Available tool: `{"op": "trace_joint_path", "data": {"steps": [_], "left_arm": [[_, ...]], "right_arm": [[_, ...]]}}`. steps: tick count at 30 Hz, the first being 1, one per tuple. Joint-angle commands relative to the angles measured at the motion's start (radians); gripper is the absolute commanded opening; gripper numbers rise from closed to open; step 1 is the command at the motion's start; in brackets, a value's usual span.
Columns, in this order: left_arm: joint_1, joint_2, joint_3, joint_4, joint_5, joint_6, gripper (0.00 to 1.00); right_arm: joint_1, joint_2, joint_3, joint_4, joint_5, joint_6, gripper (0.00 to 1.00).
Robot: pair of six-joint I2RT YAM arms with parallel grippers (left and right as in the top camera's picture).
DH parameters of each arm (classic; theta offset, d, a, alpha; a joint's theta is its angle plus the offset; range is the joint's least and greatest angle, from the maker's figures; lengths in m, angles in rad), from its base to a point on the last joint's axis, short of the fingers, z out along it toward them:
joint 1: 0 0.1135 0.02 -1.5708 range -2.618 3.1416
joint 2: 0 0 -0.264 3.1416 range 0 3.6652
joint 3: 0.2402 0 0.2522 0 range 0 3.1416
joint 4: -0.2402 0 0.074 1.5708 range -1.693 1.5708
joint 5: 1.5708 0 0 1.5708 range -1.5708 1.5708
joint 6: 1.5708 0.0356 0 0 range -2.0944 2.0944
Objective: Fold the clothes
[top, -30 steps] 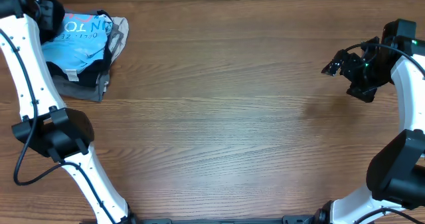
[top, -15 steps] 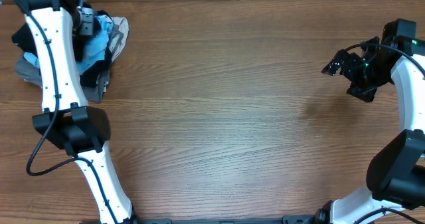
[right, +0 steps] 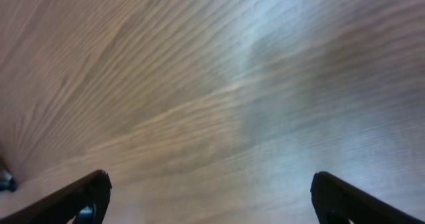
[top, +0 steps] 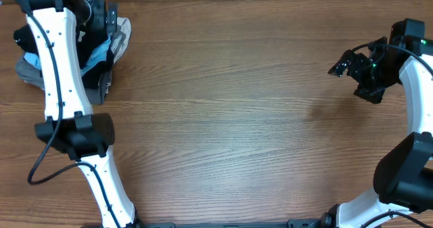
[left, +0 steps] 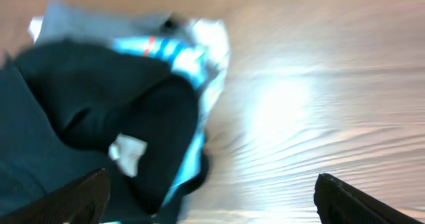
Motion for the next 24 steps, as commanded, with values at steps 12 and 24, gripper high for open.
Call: {"op": "trace_joint_path", "data": {"steps": [12, 24], "left_arm": [[-0.024, -0.2, 0.066, -0.008, 0.25, -0.013, 1.0], [-0.025, -0.2, 0.066, -0.009, 0.25, -0.013, 1.0]], "right_arm": [[0.004, -0.152, 0.949, -0.393, -0.033, -0.09, 1.0], [0.004, -0.366, 0.996, -0.393, -0.354, 0.173, 1.0]]}}
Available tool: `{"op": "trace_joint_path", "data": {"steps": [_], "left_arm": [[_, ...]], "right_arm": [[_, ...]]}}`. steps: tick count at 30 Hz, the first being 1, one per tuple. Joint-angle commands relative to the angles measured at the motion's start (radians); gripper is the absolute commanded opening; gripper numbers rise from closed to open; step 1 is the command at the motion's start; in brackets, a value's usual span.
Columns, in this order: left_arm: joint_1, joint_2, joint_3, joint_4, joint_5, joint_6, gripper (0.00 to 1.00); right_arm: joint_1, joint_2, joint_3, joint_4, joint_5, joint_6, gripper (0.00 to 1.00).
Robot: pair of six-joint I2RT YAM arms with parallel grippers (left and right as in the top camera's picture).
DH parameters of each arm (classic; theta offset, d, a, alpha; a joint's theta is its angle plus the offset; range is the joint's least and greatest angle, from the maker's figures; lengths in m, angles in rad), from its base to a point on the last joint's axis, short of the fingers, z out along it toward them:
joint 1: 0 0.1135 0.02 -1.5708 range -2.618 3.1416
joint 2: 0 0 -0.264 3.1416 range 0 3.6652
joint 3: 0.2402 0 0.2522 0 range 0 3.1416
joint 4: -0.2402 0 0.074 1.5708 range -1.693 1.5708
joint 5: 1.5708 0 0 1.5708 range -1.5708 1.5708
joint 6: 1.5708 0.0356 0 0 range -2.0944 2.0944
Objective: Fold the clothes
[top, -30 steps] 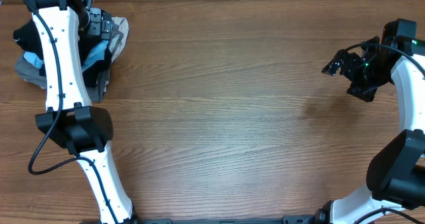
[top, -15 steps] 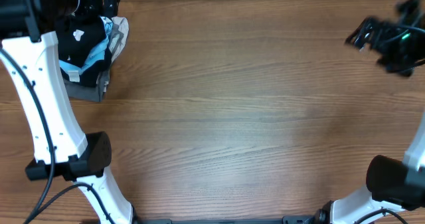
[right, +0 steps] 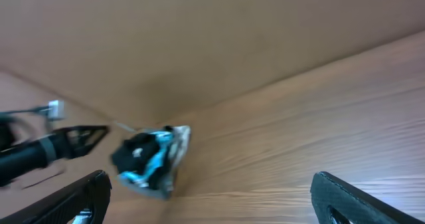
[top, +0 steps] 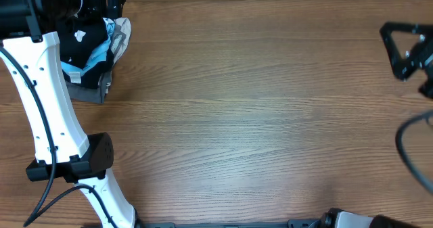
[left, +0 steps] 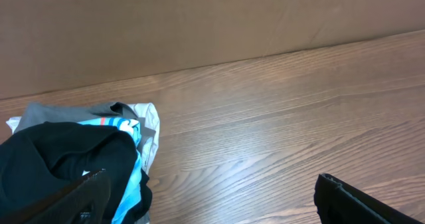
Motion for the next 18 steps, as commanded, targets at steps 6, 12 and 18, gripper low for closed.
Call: {"op": "trace_joint_path", "data": {"steps": [6, 12, 18], "left_arm": [[0.001, 0.005, -0.004, 0.002, 0.02, -0.01, 1.0], [0.001, 0.005, -0.004, 0.002, 0.02, -0.01, 1.0], [0.001, 0.005, -0.004, 0.002, 0.02, -0.01, 1.0]], "right_arm": [[0.004, -0.041, 0.008, 0.001, -0.052, 0.037, 1.0], [0.047, -0.063, -0.051, 0.02, 0.188, -0.211, 1.0], [0.121, -0.217, -0.39, 0.262, 0.36, -0.297, 1.0]]}}
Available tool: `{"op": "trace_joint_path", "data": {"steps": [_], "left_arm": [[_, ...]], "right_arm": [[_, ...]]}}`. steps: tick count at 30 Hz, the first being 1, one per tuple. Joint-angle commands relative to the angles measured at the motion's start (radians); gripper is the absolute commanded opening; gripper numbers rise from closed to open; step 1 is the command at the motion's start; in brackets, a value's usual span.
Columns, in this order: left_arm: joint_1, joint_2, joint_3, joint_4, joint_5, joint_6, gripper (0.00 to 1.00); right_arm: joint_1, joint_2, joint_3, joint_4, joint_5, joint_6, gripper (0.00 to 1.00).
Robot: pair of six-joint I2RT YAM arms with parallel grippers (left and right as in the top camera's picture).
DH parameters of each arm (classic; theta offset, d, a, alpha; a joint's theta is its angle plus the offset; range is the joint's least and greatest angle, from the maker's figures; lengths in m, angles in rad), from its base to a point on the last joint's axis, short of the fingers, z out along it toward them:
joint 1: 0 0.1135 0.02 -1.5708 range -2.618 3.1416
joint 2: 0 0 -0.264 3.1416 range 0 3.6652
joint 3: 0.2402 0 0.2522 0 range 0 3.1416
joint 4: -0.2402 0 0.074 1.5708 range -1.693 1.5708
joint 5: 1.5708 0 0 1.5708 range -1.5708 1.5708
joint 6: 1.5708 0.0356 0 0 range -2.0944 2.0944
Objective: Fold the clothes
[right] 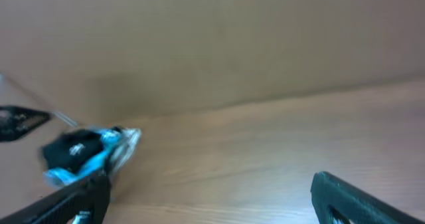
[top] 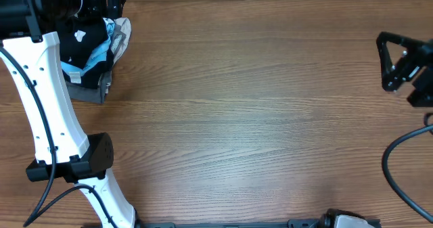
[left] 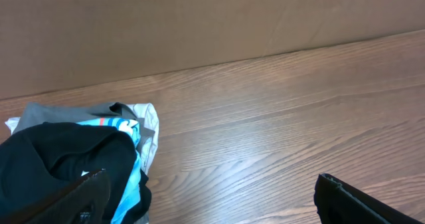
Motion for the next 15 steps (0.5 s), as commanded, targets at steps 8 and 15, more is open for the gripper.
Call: {"op": "trace_joint_path", "data": {"steps": [8, 15], "left_arm": [[0.001, 0.005, -0.004, 0.002, 0.017, -0.01, 1.0], [0.001, 0.005, -0.004, 0.001, 0.017, -0.01, 1.0]], "right_arm": [[0.016, -0.429, -0.913, 0.632, 0.108, -0.17, 1.0], [0.016, -0.756, -1.527, 0.999, 0.069, -0.163, 1.0]]}}
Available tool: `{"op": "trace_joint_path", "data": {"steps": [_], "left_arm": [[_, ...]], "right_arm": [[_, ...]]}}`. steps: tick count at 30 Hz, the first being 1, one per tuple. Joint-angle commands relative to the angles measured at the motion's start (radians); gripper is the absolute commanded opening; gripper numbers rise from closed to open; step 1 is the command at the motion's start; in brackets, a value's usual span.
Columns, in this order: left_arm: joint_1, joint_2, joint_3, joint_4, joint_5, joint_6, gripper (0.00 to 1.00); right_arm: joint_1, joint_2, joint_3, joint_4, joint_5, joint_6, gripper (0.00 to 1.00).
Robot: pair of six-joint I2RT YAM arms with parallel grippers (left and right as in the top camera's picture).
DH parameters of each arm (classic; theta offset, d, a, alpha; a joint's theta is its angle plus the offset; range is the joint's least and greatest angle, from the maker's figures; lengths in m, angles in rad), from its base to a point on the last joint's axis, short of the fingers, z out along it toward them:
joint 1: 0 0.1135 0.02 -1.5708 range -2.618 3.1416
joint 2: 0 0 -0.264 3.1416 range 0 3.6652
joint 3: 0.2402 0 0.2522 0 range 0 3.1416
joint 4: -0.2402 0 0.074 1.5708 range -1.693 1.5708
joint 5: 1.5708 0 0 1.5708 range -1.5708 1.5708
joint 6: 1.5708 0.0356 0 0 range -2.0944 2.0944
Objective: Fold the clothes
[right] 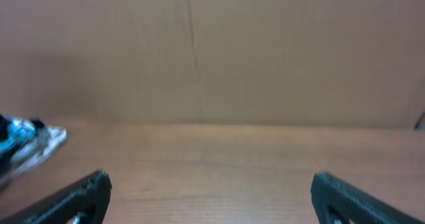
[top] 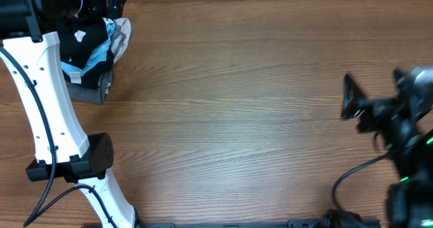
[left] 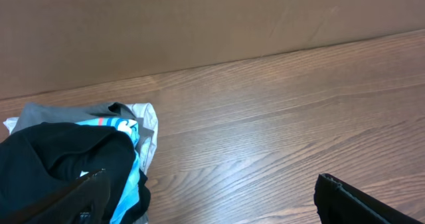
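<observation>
A crumpled pile of clothes [top: 95, 49], black, light blue and grey, lies at the table's far left corner. It fills the lower left of the left wrist view [left: 73, 157] and shows small at the left edge of the right wrist view [right: 26, 141]. My left gripper [top: 108, 1] hangs open just behind the pile, nothing between its fingers [left: 339, 194]. My right gripper [top: 362, 113] is open and blurred over bare wood at the right, far from the pile, facing the back wall [right: 212, 51].
The wooden table [top: 237, 120] ends at a brown board wall [left: 199, 24] along the far side. My left arm's white links [top: 51, 99] run down the left edge, and the right arm's base [top: 406, 187] sits at the near right.
My right gripper has moved from the table's right edge to a spot nearer and further left. Its camera now looks level at the back wall. The left arm and the pile are unchanged.
First my left gripper was low over the clothes pile and the right one open over bare wood at the right. Then the left stood raised behind the pile, where it stays, with the right at the far right edge. The right has since swung inward.
</observation>
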Motion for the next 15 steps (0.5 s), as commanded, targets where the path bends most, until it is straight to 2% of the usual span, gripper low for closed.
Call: {"op": "trace_joint_path", "data": {"steps": [1, 7, 11, 15], "left_arm": [[0.001, 0.005, -0.004, 0.002, 0.013, -0.01, 1.0], [0.001, 0.005, -0.004, 0.002, 0.013, -0.01, 1.0], [0.001, 0.005, -0.004, 0.002, 0.013, -0.01, 1.0], [0.001, 0.005, -0.004, 0.002, 0.013, -0.01, 1.0]], "right_arm": [[0.005, -0.148, -0.224, 0.087, -0.012, -0.008, 1.0], [0.028, -0.386, -0.606, 0.288, -0.035, -0.008, 1.0], [0.056, -0.496, -0.792, 0.405, -0.074, -0.008, 1.0], [0.082, -0.579, -0.903, 0.446, -0.111, -0.005, 1.0]]}}
